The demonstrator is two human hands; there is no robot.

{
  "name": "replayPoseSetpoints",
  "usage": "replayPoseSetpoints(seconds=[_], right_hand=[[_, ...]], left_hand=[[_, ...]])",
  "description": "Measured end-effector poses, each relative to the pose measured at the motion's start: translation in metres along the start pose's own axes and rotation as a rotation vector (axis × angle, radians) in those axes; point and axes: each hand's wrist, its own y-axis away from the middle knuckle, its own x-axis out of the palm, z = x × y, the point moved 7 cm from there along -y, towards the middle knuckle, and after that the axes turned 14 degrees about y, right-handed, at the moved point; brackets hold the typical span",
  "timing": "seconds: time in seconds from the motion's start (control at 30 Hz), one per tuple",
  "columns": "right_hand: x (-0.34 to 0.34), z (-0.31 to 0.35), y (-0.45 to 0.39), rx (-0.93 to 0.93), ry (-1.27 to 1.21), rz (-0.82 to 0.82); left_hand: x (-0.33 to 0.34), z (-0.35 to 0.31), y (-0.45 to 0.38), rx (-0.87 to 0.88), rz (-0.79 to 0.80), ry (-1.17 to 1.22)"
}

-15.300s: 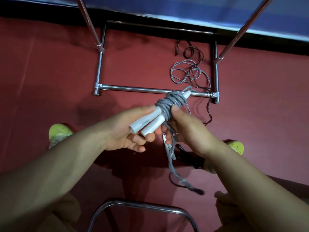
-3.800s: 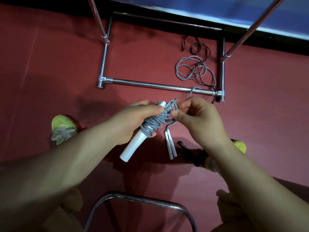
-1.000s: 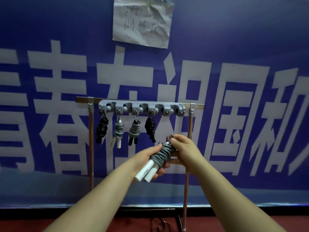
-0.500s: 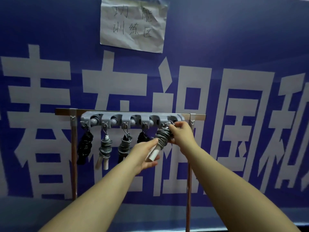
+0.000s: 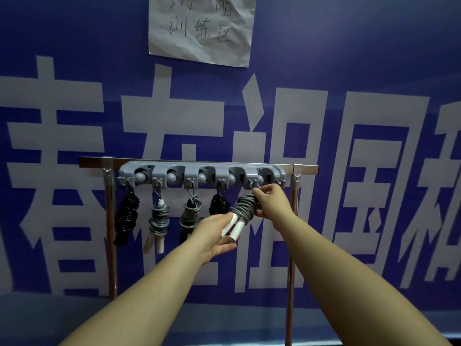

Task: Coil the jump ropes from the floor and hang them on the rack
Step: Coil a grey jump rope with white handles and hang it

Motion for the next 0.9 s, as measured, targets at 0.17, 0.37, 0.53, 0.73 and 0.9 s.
replayPoseSetpoints(seconds=[0.17,0.37,0.53,0.73,0.9], right_hand=[[0.021,-0.039,0.041,0.054,0.025,0.069],[0.079,-0.138,0.103,0.196,0.115,0.228],[0.141,-0.242,0.161,0.347,0.137,0.369],[0.211,-0.393,0.246,0.567,0.129,0.482],[0.24,-0.496,0.32,0.765,0.134,0.582]], left_hand=[[-0.016,0.025,0.002,-0.028,0.019,-0.106],[-0.074,0.109,0.013,-0.112,-0.046,-0.173],[-0.15,0.219,0.029,-0.269,-0.154,-0.162],[-0.239,0.369,0.064,-0.464,-0.255,-0.185],[-0.282,0.477,0.091,-0.646,-0.297,-0.201]])
